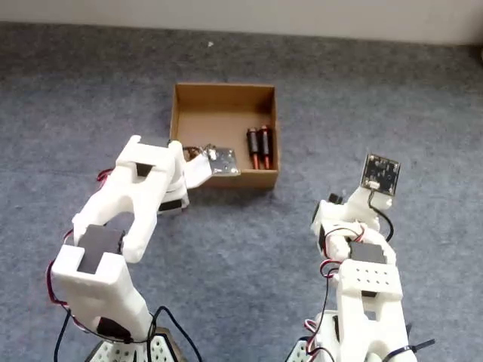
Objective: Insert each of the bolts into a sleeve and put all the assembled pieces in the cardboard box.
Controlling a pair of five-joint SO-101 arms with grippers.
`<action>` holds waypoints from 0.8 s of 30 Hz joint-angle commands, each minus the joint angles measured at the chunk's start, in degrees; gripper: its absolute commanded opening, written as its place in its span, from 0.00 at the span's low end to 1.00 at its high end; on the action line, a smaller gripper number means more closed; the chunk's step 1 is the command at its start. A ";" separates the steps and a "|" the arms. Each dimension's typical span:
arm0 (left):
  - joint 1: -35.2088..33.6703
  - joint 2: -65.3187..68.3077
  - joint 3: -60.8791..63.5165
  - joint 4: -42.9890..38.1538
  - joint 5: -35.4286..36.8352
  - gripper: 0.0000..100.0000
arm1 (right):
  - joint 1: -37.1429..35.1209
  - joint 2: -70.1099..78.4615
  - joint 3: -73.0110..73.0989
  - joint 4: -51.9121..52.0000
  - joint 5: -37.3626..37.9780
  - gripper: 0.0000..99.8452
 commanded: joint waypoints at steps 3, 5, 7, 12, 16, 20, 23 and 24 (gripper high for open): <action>3.65 -4.44 -0.66 3.96 4.31 0.01 | 0.92 -1.80 -0.84 -1.71 0.79 0.00; 4.62 -8.84 2.07 4.57 4.31 0.01 | 0.92 -1.80 -0.84 -1.71 0.79 0.00; 5.32 -14.73 5.85 4.48 4.40 0.01 | 0.92 -1.80 -0.84 -1.71 0.79 0.00; 6.90 -30.02 11.12 4.48 12.84 0.01 | 0.92 -1.80 -0.75 -1.71 0.79 0.00; 6.90 -38.81 11.82 4.75 20.04 0.01 | 0.92 -1.80 -0.75 -1.71 0.79 0.00; 6.90 -44.88 11.82 4.84 29.45 0.01 | 2.07 -1.89 -1.01 -1.71 0.70 0.00; 6.99 -48.04 11.82 4.84 39.47 0.01 | 3.03 -1.89 -1.01 -1.71 0.70 0.00; 6.99 -48.92 11.82 4.92 42.55 0.01 | 3.03 -1.89 -1.01 -1.71 0.70 0.00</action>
